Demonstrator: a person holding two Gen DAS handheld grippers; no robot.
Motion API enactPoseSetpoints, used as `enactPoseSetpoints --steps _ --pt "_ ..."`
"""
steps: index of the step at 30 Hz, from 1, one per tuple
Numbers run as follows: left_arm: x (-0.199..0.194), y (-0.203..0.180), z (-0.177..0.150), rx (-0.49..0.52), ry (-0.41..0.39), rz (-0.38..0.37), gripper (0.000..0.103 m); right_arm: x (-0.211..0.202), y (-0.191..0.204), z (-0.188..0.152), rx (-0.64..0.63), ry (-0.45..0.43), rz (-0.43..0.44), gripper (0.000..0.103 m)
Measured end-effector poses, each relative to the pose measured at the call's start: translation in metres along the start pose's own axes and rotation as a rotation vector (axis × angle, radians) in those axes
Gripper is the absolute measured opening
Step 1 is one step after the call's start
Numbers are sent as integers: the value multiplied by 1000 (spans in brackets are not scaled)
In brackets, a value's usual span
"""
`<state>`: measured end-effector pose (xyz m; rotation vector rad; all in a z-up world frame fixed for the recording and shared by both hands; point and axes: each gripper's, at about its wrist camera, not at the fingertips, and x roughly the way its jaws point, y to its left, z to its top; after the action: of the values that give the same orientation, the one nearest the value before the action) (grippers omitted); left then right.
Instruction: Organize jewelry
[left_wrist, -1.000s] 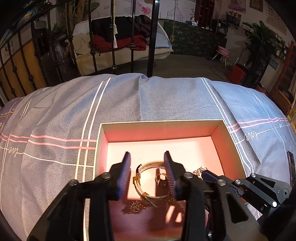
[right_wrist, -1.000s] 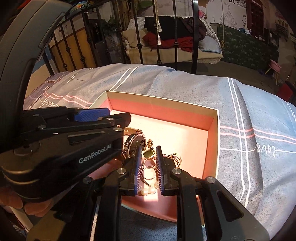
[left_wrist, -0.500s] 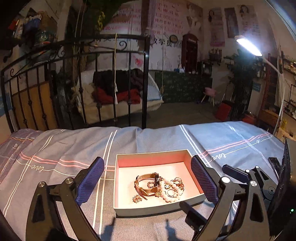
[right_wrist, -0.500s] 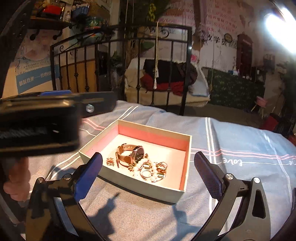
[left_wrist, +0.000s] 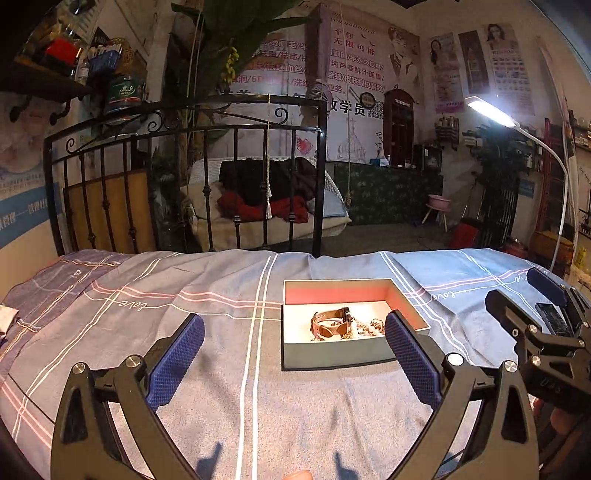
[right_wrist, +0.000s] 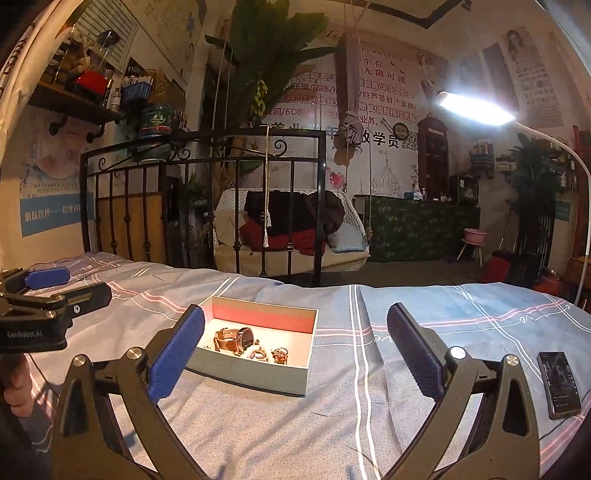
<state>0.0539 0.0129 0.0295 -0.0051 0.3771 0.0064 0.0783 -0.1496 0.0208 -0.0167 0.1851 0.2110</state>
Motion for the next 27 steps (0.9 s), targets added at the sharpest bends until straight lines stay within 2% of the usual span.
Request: enactPoseSetpoints --steps 27 --pt "1 -2 -3 9 8 -10 96 0 1 1 11 15 15 98"
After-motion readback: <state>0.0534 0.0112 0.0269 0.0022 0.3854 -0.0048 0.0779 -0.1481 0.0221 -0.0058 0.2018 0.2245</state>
